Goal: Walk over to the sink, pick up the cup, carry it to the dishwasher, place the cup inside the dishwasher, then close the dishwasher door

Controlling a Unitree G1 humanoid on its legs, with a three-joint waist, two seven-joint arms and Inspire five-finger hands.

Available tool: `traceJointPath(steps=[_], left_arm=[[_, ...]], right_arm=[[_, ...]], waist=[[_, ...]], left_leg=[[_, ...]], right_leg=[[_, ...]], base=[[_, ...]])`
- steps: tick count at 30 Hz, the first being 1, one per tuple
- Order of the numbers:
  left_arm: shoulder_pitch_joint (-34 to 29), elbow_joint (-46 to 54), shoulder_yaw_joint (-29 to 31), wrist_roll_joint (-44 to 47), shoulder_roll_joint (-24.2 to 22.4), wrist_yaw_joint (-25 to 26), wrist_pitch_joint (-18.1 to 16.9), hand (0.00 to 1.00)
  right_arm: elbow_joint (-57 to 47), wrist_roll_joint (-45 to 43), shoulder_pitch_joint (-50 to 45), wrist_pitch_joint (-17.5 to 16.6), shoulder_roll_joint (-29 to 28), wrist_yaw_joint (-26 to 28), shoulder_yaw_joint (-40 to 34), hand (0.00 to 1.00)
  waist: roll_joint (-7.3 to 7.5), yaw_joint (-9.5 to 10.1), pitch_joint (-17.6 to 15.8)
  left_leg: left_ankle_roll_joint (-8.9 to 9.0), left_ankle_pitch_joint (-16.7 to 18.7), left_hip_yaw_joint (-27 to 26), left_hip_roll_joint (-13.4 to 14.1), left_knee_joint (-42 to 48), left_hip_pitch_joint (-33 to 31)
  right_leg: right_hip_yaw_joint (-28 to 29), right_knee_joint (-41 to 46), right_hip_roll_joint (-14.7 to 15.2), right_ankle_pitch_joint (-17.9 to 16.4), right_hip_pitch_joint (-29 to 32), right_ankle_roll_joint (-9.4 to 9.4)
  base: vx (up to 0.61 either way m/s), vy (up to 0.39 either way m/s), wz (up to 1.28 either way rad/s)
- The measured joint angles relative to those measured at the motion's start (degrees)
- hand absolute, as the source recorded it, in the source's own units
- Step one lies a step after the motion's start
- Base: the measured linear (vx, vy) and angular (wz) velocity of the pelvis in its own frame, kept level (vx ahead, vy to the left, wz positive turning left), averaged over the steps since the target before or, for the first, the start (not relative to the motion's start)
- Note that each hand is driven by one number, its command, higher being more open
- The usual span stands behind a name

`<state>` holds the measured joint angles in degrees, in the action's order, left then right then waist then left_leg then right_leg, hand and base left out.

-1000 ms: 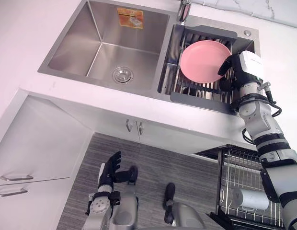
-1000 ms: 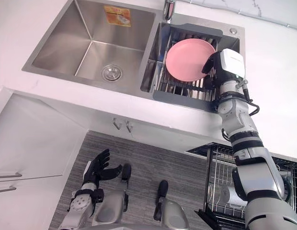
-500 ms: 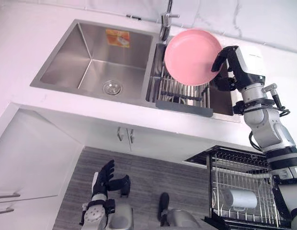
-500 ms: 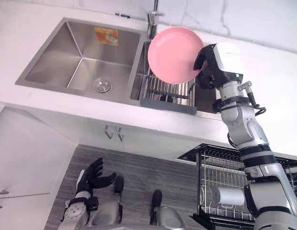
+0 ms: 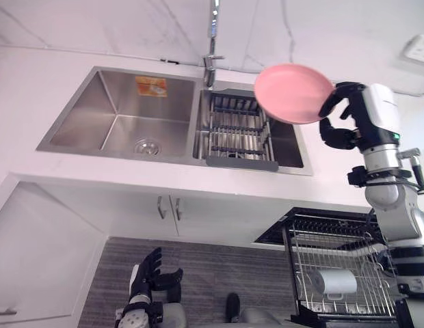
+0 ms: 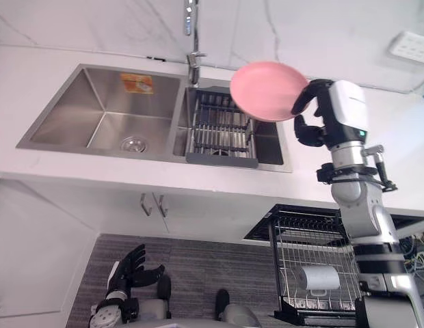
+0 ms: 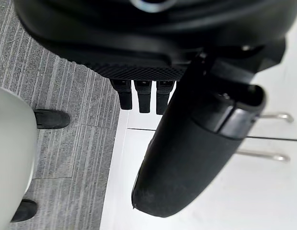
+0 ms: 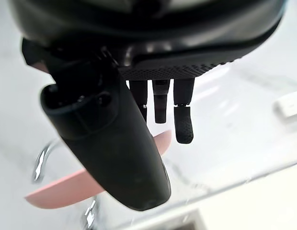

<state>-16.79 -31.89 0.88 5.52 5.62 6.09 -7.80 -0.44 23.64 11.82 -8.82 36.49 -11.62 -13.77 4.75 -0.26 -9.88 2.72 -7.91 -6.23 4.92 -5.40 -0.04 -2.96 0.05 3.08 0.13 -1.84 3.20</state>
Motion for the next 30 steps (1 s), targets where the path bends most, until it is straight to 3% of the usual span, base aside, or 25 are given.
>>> traceJointPath(steps=[6, 11, 19, 24, 30], left_arm=[[-0.79, -1.99, 0.08, -0.02, -0.1, 0.17, 0.06, 0.9], [-1.53, -2.3, 0.08, 0.0, -0.41, 0.21, 0.06, 0.9], [-0.73, -2.34, 0.18, -0.03, -2.37, 0.07, -0.02, 0.9], [2.31, -2.34, -1.31, -0.05, -3.92, 0.03, -0.26, 0.9], [5.89, -2.38, -3.5, -0.04, -4.55, 0.13, -0.55, 0.9]], right_arm=[[-6.78, -1.64, -11.05, 0.08, -8.47, -2.29, -8.84, 0.3], [-6.97, -3.95, -18.29, 1.59, -14.22, -2.27, -10.38, 0.3], [-6.67, -8.03, -26.48, 4.31, -19.6, 0.07, -8.71, 0.3], [-6.51, -8.86, -26.46, 4.3, -19.6, 0.59, -4.55, 0.3], [0.95, -10.1, -21.88, 4.42, -19.57, 0.52, -1.54, 0.3]], waist=[[-0.22, -2.83, 2.59], [-0.93, -5.61, 3.1], [-4.27, -8.23, 2.98], [-5.67, -8.07, 0.98], [-6.81, -5.77, -2.92]], left_leg=[[0.24, 1.82, -7.03, 0.09, 0.03, 1.34], [0.25, 3.77, -14.27, -0.21, 0.32, 2.17], [-0.09, 8.45, -25.19, -0.25, 4.19, 3.31], [0.13, 12.05, -26.97, 1.33, 11.2, -0.78], [-0.35, 14.94, -27.38, 4.31, 19.66, -7.13]], right_leg=[[6.92, 0.05, -0.02, 0.66, 2.33, 0.69], [13.77, 0.72, -0.21, 1.22, 5.5, 1.39], [24.63, 2.39, -1.0, 2.1, 8.78, 2.32], [25.61, 5.34, -1.51, 0.41, 12.49, 2.18], [24.56, 8.16, -2.05, 0.8, 17.26, 1.53]], base=[[0.04, 0.009, -0.59], [0.05, 0.038, -0.78], [0.05, 0.028, -0.69], [-0.04, -0.04, -0.19], [-0.01, -0.012, -0.07]])
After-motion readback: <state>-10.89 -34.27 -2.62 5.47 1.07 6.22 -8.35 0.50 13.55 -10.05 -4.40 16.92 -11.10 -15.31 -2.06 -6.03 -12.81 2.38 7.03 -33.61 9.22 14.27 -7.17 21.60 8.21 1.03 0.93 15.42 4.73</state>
